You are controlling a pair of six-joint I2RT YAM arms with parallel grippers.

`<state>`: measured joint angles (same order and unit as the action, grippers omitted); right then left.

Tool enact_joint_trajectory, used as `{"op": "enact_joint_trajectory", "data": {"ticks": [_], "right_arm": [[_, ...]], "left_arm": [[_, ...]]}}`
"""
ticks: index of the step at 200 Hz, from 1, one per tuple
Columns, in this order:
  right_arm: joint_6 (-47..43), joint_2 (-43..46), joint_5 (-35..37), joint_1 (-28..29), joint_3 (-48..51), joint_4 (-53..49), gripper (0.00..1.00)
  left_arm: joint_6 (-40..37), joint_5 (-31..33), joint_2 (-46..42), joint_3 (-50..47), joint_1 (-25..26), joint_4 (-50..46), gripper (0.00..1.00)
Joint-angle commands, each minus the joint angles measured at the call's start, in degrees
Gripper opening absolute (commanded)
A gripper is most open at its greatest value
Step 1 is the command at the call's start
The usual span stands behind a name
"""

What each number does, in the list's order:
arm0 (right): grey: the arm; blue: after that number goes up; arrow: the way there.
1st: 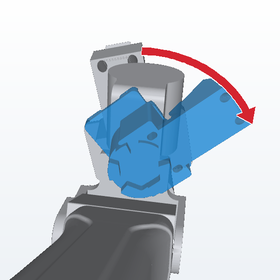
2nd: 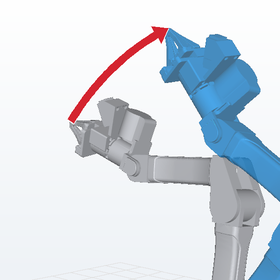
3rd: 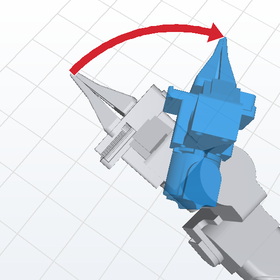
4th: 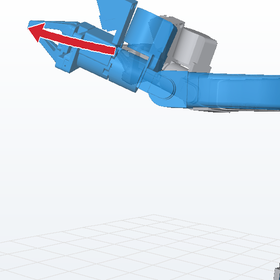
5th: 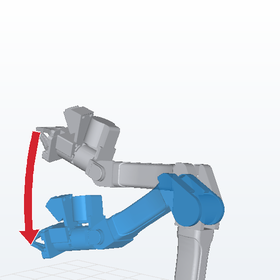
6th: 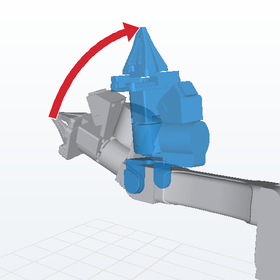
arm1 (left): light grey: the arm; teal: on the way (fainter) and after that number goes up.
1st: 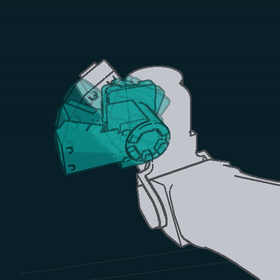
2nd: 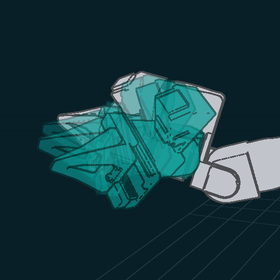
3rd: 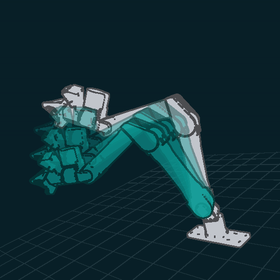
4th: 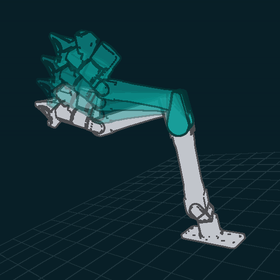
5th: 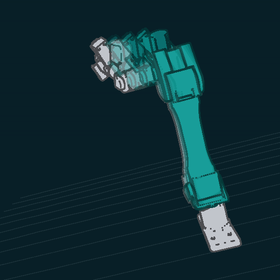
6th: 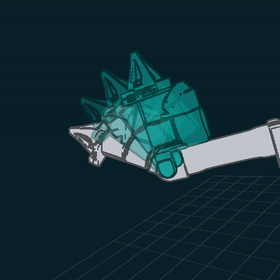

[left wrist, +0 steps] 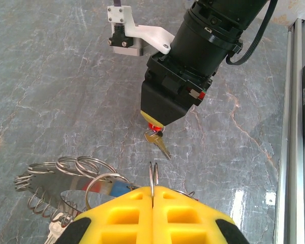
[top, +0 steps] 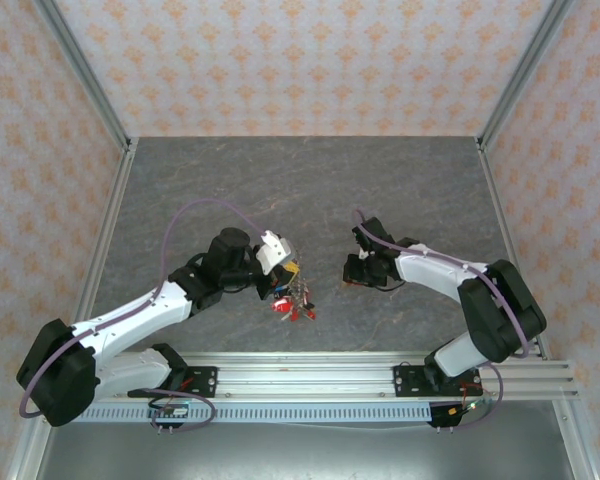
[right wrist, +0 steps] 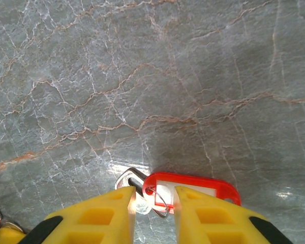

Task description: Put the keys on the keyring

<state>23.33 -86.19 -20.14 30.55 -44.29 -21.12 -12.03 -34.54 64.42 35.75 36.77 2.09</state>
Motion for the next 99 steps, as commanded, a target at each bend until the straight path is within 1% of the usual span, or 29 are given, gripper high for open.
{"op": "enact_joint_trajectory", "data": {"ticks": [1, 29, 64, 99], "right_arm": [[0.22, -0.96, 1.02, -0.21, -1.42, -1.51, 0.26], [0.31, -2.0, 0.43, -0.18, -1.68, -1.84, 0.25], [0.28, -2.17, 0.23, -0.22, -1.52, -2.12, 0.21], [-0.03, -1.87, -1.19, -0.14, -1.65, -2.43, 0.2]], "left_arm": [[-0.4, -0.61, 0.04, 2.31, 0.41, 4.72, 0.0], [-0.36, -0.55, 0.09, 2.3, 0.4, 4.7, 0.0], [-0.45, -0.31, -0.09, 2.22, 0.4, 4.41, 0.0], [-0.36, 0.53, -0.41, 2.27, 0.4, 3.59, 0.0]]}}
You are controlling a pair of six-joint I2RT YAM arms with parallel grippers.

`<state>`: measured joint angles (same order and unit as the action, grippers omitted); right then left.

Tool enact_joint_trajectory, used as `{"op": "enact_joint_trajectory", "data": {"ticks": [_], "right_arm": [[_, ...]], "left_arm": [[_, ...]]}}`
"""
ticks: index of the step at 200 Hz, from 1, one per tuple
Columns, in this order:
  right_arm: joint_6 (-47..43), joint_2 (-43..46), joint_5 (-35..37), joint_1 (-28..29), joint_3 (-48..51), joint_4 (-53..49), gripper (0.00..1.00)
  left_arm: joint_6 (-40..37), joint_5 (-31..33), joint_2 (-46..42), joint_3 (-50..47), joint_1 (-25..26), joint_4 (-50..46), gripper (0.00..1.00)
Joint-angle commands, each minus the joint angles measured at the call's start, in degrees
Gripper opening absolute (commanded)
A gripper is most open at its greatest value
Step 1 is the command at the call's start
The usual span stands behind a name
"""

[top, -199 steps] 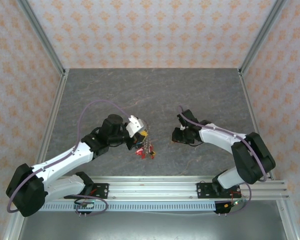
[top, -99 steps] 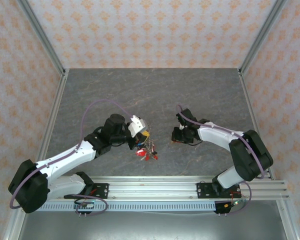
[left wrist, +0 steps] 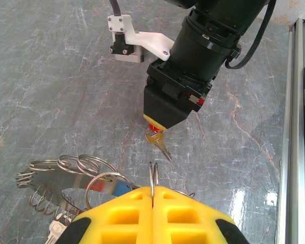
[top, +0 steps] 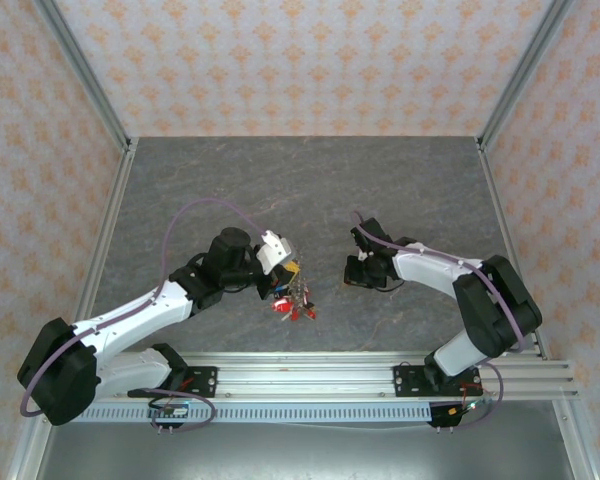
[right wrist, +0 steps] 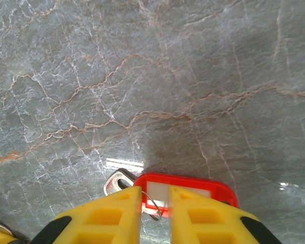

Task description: Put the keys on the keyring

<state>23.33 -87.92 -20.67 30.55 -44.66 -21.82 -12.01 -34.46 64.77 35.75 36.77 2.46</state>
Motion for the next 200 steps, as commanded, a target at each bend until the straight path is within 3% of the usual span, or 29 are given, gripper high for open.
{"op": "enact_joint_trajectory", "data": {"ticks": [1, 200], "right_arm": [[0.01, -0.14, -0.72, -0.14, -1.29, -1.73, 0.2], [-0.26, 0.35, -2.1, 0.41, -2.02, -3.31, 0.15]], "left_arm": [[-0.38, 0.44, -0.73, 2.29, 0.4, 3.19, 0.0], [-0.49, 1.17, -2.33, 1.87, 0.4, 2.95, 0.0]]}}
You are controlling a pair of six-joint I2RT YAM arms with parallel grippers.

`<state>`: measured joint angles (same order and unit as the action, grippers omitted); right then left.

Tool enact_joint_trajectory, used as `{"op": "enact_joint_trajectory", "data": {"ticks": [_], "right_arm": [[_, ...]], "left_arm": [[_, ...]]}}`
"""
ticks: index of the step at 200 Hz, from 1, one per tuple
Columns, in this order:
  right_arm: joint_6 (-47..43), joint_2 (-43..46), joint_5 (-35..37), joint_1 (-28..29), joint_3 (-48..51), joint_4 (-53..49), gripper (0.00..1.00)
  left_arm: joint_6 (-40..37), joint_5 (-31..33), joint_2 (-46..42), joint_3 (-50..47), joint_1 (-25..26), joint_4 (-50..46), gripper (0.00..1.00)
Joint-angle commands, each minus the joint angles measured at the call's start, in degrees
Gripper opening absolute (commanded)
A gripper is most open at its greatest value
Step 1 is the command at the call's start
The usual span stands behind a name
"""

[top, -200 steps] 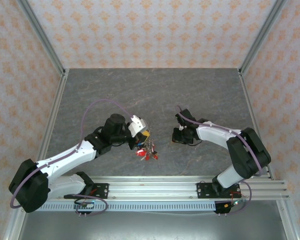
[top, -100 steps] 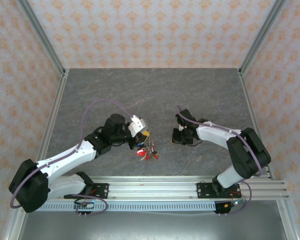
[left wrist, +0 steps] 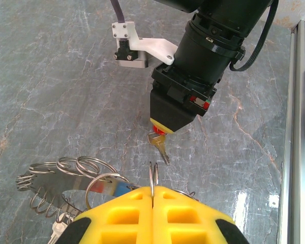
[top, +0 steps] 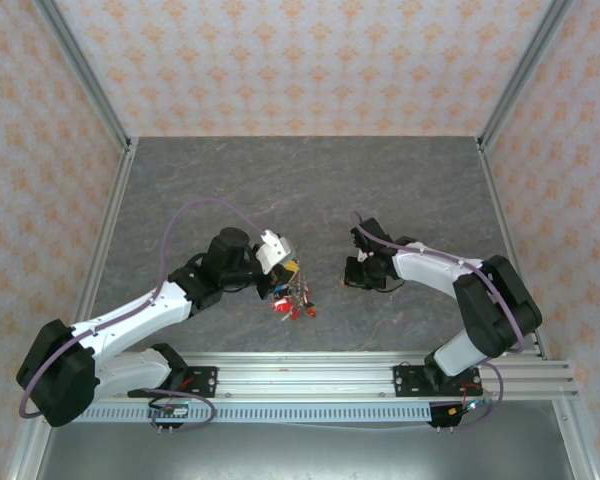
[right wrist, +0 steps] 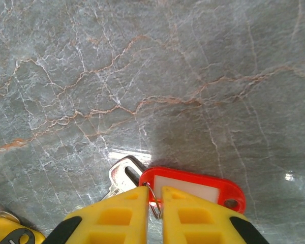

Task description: Put the keys on the keyring

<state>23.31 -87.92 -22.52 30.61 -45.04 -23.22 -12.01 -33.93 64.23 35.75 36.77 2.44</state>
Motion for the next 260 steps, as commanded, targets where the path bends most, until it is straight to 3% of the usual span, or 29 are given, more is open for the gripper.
{"op": "enact_joint_trajectory", "data": {"ticks": [1, 260], "right_arm": [[-0.26, 0.32, -0.33, 0.38, -1.64, -1.91, 0.15], [-0.77, -3.44, 4.64, 2.7, -5.5, -6.77, 0.13]], "left_arm": [[-0.48, 0.68, -1.76, 1.83, 0.36, 2.99, 0.0], [-0.64, -0.08, -1.18, 2.74, 0.39, 2.22, 0.0]]}}
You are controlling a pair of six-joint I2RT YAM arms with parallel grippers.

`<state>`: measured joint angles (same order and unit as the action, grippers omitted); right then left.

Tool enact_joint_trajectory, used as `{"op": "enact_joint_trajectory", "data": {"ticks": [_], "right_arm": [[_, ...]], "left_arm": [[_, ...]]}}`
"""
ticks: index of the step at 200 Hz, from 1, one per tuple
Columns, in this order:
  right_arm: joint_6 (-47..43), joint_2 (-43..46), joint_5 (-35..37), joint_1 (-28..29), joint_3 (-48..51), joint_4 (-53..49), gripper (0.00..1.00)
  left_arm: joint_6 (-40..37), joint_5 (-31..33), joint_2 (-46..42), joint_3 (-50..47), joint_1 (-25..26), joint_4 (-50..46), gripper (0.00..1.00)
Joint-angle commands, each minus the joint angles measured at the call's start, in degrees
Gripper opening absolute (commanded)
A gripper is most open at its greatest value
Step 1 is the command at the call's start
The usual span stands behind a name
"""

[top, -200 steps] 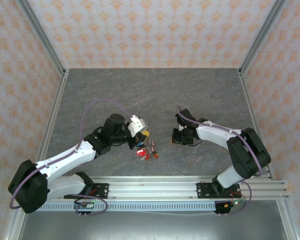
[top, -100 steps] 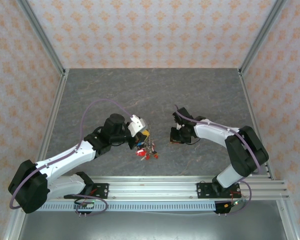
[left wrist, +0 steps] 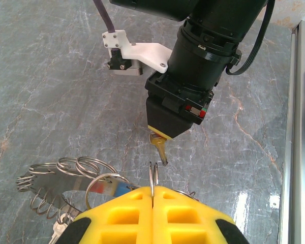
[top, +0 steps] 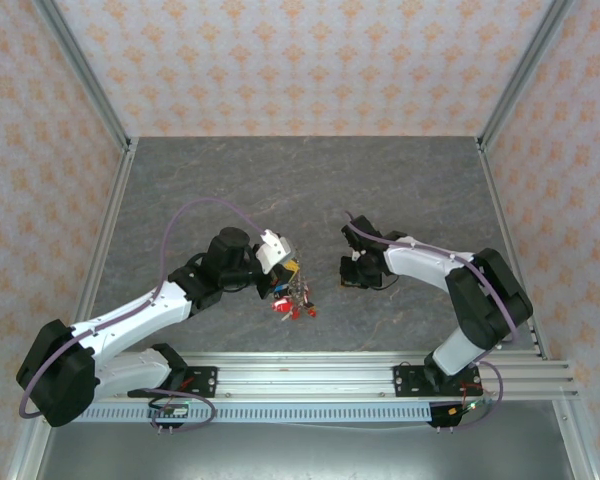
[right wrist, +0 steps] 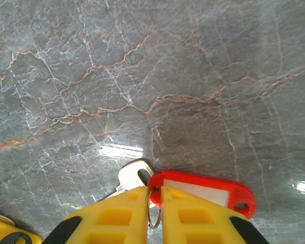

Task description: Put the keys on the keyring

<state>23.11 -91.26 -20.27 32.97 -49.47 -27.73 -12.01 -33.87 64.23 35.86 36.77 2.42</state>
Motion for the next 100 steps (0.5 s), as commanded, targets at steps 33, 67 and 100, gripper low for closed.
{"op": "enact_joint_trajectory", "data": {"ticks": [33, 67, 100], "right_arm": [[-0.41, -0.21, 2.76, 0.54, -1.15, -2.4, 0.14], [-0.68, -0.42, 2.61, 0.6, -1.11, -2.68, 0.14], [-0.79, -0.42, 2.83, 0.69, -1.06, -2.27, 0.09]], "left_arm": [[-0.73, -0.11, -1.21, 2.47, 0.38, 2.03, 0.0], [-0.65, 0.12, -1.39, 2.19, 0.38, 2.05, 0.0], [-0.61, 0.22, -1.23, 2.23, 0.4, 2.25, 0.0]]}}
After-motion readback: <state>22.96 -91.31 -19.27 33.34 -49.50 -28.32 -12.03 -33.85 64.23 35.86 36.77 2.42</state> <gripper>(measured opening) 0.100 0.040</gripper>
